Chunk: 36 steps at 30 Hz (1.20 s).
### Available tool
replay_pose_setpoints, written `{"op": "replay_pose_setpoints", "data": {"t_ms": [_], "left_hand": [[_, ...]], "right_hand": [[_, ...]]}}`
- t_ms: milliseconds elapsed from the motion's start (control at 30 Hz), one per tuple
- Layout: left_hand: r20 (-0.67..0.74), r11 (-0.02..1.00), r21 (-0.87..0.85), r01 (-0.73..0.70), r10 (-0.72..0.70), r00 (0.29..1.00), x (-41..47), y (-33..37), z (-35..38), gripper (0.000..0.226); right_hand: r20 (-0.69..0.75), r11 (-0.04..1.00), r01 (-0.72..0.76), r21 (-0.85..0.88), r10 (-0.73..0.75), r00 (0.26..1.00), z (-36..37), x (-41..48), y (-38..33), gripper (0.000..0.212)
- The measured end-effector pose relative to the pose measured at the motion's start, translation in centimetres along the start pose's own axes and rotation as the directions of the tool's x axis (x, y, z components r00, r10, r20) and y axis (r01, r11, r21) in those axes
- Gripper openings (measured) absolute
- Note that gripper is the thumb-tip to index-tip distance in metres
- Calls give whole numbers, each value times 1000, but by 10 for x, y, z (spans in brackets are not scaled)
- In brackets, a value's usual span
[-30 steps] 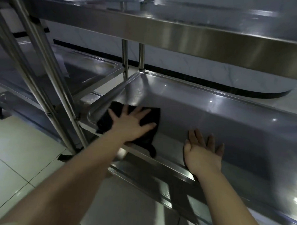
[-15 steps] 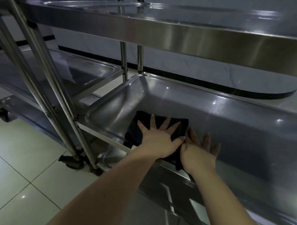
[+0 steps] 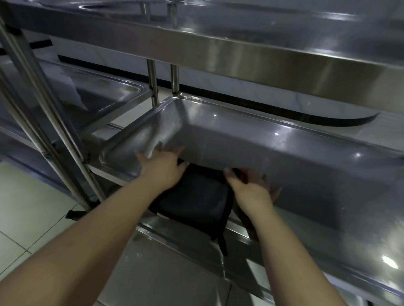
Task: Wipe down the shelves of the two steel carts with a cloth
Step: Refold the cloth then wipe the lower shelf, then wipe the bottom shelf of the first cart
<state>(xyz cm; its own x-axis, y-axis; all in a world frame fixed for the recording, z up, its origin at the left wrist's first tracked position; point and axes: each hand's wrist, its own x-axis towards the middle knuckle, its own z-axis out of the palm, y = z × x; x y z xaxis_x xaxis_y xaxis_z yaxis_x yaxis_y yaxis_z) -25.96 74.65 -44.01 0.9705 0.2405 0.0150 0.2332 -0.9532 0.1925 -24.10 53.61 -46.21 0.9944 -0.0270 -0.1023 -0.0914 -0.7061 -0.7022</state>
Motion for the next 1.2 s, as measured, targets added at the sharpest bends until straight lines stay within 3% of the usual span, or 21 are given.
{"op": "replay_pose_setpoints", "data": {"t_ms": [67,133,267,400,533,633,700,800,900,967,1067,1200], "left_hand": [[40,999,-44,24,-23,999,3,-9,6,41],[-70,985,-169,-25,13,997,-1,-11,13,31],[-388,879,-409,-247,78,919,-13,-15,14,20],[-452,725,-598,-342,48,891,-39,-4,-2,14],[-457,693,-617,-373,71,886,-76,24,7,8],[-483,699,-572,-429,135,865,-111,45,29,8],[-433,681,-584,-442,199,879,-135,56,48,13],[-244,609,-650,-454,398,884,-161,72,83,13],[3,579,-701,-416,587,810,-168,95,122,27],[154,601,-681,-418,676,721,-167,115,152,24],[341,655,-655,-376,701,626,-165,145,195,19],[380,656,-665,-357,709,595,-160,177,244,24]], "right_hand": [[5,992,51,-116,-51,999,4,-5,-2,36],[-71,988,122,-96,-129,989,9,-12,-1,28],[-203,906,332,263,-285,937,3,-27,-2,17],[-276,761,356,542,-239,931,-15,-44,6,25],[-335,685,462,564,-321,886,-46,-79,26,30],[-264,694,475,542,-395,880,-69,-114,59,42],[-197,725,426,542,-383,902,-83,-136,93,51],[-89,783,282,554,-281,955,-95,-162,156,48],[-34,846,121,520,-121,992,-91,-182,222,40],[-44,855,44,516,-25,999,-82,-193,259,38],[-92,850,-18,526,77,993,-68,-199,301,35],[-214,823,-38,567,191,958,-50,-197,351,35]]}}
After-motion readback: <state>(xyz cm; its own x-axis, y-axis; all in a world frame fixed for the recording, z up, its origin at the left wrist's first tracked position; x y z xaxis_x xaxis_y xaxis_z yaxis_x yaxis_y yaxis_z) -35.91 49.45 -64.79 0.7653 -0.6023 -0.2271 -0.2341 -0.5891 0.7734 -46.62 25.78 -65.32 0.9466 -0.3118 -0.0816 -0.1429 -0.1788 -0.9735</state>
